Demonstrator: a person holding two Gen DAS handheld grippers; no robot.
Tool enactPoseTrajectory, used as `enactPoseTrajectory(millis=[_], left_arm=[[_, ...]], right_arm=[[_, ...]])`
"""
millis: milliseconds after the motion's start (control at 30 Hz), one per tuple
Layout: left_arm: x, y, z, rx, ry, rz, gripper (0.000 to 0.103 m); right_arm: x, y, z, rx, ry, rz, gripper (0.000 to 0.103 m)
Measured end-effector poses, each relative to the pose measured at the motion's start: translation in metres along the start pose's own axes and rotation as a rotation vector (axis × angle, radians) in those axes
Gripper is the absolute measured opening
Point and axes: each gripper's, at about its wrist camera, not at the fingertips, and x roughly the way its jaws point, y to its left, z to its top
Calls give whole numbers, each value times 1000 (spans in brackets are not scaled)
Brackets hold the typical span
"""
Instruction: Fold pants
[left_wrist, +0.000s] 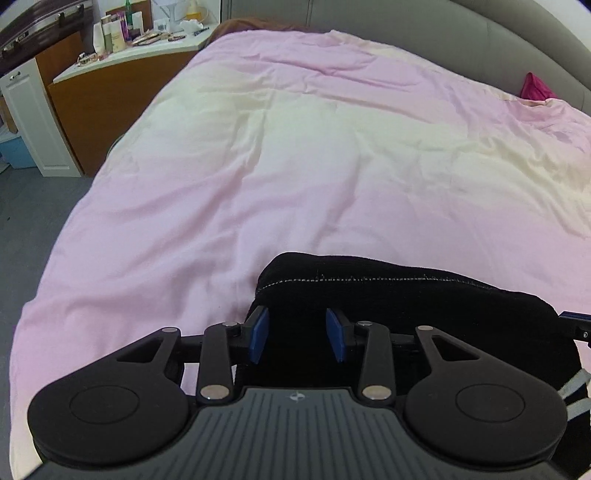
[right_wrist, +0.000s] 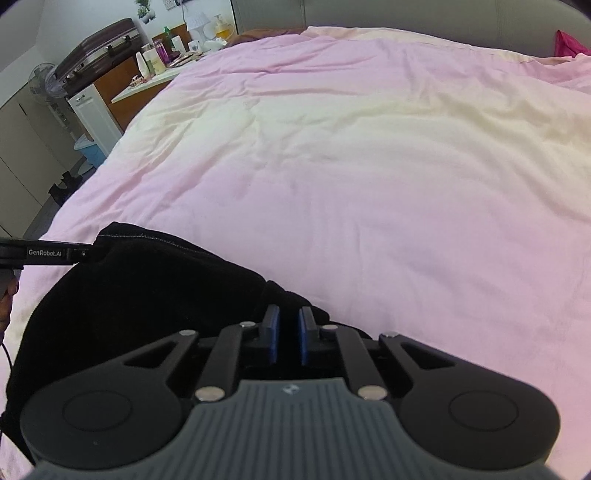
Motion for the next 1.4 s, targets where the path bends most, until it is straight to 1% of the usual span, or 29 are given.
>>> enactPoseTrajectory(millis=[67,133,167,233,300,367,400,467,500,567,633,700,733,800,833,867,900,933,1000,1033,1067,1100,1133,1167,1267,1300,1400], left_arm=[[-26,0,-15,37,-27,-1,43],[-50,-3,-38,85,-37,7,43],[-60,-4,-51,110,-41,8,43],[-78,-6,-78,162,-28,19,43],[-85,-6,-105,203,4,44,43],[-84,-5,-128,221,37,64,43],[-82,-2,-136,220,40,66,45],[-77,6,-148,193,59,71,54],[-78,10,-150,169,64,62,54],[-87,13,-151,153,59,63,53],[-106,9,-154,189,36,65,53],[-125,7,-164,245,17,37,65],[-132,5,-172,281,12,25,75],[-136,1,-192,359,13,47,76],[-134,-1,-200,389,14,77,72],[-129,-4,-209,409,3,129,62],[-123,-5,-213,407,-17,184,56],[-119,-5,-215,390,-37,211,49],[-110,-5,-216,343,-62,185,37],[-104,-9,-217,356,-57,195,22],[-100,-14,-220,391,-55,225,14],[-100,-19,-225,447,-66,256,13],[-100,-21,-229,485,-70,267,12],[-99,-19,-233,503,-57,268,11],[-87,-10,-238,492,-6,244,11],[-83,-9,-239,502,2,241,11],[-77,-8,-238,531,20,235,11]], right_arm=[[-23,5,-9,-22,-32,27,11],[-48,13,-26,-47,-66,52,14],[-61,18,-39,-65,-82,61,14],[-79,24,-62,-73,-106,69,15],[-91,31,-86,-85,-109,83,15],[-92,37,-109,-108,-79,83,15],[-89,40,-119,-117,-64,82,15],[-82,44,-138,-144,-56,65,14],[-77,45,-144,-161,-47,56,14],[-73,44,-148,-152,-38,49,13],[-79,43,-143,-135,-40,52,13],[-90,44,-139,-142,-60,63,15],[-95,46,-139,-150,-70,72,15],[-98,49,-141,-174,-78,80,15],[-97,50,-142,-180,-71,75,16],[-95,51,-143,-181,-61,68,17],[-93,51,-145,-179,-60,66,18],[-92,52,-145,-177,-62,64,18],[-92,53,-145,-179,-66,60,19],[-92,54,-145,-183,-64,58,18],[-92,54,-144,-192,-61,54,17],[-91,53,-144,-198,-59,50,17],[-91,53,-144,-201,-57,43,13],[-90,52,-144,-202,-49,33,9],[-84,46,-147,-182,-22,38,8],[-80,46,-149,-184,-10,35,8],[-68,50,-159,-252,9,5,5]])
